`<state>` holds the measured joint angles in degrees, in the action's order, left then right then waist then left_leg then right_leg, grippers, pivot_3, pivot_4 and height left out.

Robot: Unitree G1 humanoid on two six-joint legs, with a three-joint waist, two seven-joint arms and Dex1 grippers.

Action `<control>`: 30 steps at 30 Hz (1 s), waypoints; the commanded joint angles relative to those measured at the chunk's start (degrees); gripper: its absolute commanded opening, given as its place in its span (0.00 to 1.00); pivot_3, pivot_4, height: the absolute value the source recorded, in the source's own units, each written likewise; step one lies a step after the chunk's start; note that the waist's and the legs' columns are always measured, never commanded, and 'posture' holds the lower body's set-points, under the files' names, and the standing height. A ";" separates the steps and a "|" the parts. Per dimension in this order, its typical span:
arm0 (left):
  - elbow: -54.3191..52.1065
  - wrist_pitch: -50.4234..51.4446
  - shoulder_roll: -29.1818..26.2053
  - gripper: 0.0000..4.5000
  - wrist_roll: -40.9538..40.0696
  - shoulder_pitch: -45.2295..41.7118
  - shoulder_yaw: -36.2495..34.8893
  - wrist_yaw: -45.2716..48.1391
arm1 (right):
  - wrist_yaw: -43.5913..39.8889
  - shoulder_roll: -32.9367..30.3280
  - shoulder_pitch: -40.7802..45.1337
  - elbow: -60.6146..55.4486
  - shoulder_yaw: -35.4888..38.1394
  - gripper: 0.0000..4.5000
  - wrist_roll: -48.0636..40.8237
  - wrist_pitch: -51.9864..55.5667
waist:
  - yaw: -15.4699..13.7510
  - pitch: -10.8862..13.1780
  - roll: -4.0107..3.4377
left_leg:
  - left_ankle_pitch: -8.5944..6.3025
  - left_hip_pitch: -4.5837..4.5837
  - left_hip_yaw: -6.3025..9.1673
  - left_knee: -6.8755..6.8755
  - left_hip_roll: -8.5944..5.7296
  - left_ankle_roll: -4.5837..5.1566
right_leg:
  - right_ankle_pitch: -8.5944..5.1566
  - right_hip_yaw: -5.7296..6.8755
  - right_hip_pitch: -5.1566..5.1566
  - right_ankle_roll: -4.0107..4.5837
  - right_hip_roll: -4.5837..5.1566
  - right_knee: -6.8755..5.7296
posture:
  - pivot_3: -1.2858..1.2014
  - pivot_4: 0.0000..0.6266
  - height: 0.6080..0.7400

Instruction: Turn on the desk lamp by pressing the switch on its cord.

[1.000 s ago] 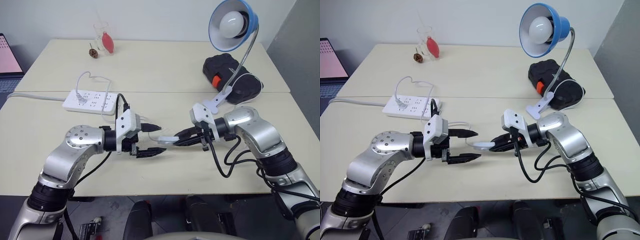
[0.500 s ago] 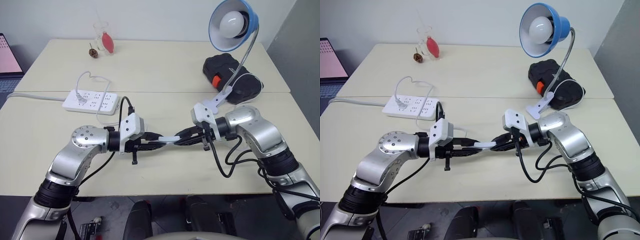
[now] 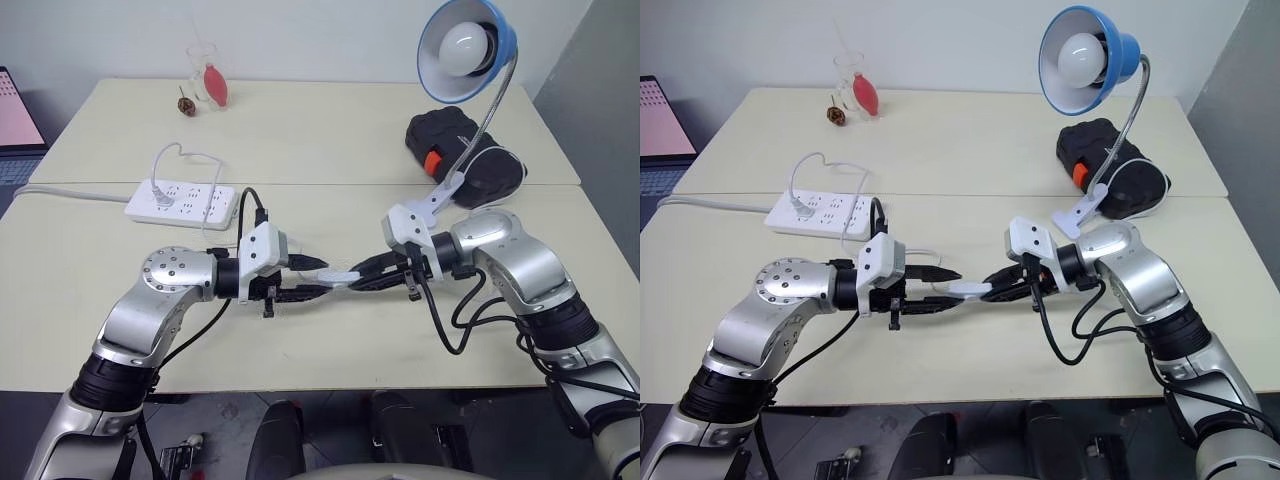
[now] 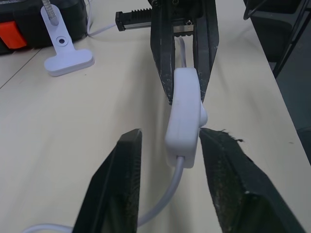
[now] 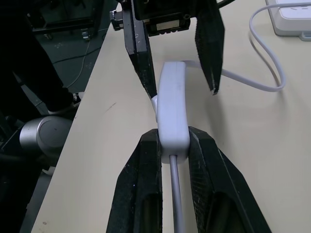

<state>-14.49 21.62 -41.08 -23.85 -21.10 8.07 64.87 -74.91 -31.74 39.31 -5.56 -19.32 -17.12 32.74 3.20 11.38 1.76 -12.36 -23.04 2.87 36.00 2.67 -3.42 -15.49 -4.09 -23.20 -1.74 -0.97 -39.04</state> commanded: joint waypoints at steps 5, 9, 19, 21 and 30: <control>-6.45 7.68 -1.26 0.53 -6.07 -1.01 -1.86 0.45 | -0.69 0.26 1.17 -1.42 0.88 0.09 -2.04 0.43 | 0.02 0.00 0.00 | 0.00 0.00 0.00 0.00 0.00 0.00 | 0.00 0.00 0.00 0.00 0.00 0.00 | 0.52 0.24 1.00; -6.73 8.19 -1.65 0.53 -5.67 -0.56 -1.53 0.40 | -0.64 0.16 1.20 -1.40 0.85 0.09 -2.28 0.42 | 0.02 0.00 0.00 | 0.00 0.00 0.01 0.00 0.00 0.00 | 0.00 0.01 0.00 0.00 -0.01 0.00 | 0.52 0.24 1.00; -3.93 5.36 -0.07 0.45 -2.50 -1.02 -0.81 -0.50 | -0.61 0.06 1.44 -1.52 0.74 0.09 -2.65 0.28 | 0.00 0.00 0.00 | 0.00 0.00 0.01 0.00 0.00 0.00 | 0.00 0.01 0.00 0.00 -0.01 0.01 | 0.52 0.24 1.00; -3.60 4.85 0.23 0.37 -2.08 -1.21 -0.60 -0.49 | -0.55 0.01 1.47 -1.60 0.70 0.09 -2.77 0.30 | 0.00 0.00 0.00 | 0.00 0.00 0.01 0.00 0.00 0.00 | 0.00 0.00 0.00 0.00 0.00 0.01 | 0.52 0.24 1.00; -2.11 3.03 0.86 0.13 -0.42 -1.58 -0.09 -0.28 | -0.68 -0.18 1.54 -1.83 0.55 0.09 -2.91 0.16 | 0.00 0.00 0.00 | 0.00 0.00 0.01 0.00 0.00 0.00 | 0.00 0.00 0.00 0.00 0.00 0.01 | 0.52 0.24 1.00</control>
<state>-16.99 25.91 -40.78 -25.22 -21.34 8.80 65.95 -75.83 -32.49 39.63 -5.54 -19.31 -19.00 33.01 3.20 11.38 1.76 -12.36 -23.04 2.88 36.00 2.67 -3.42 -15.49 -4.09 -23.20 -1.74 -0.97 -39.04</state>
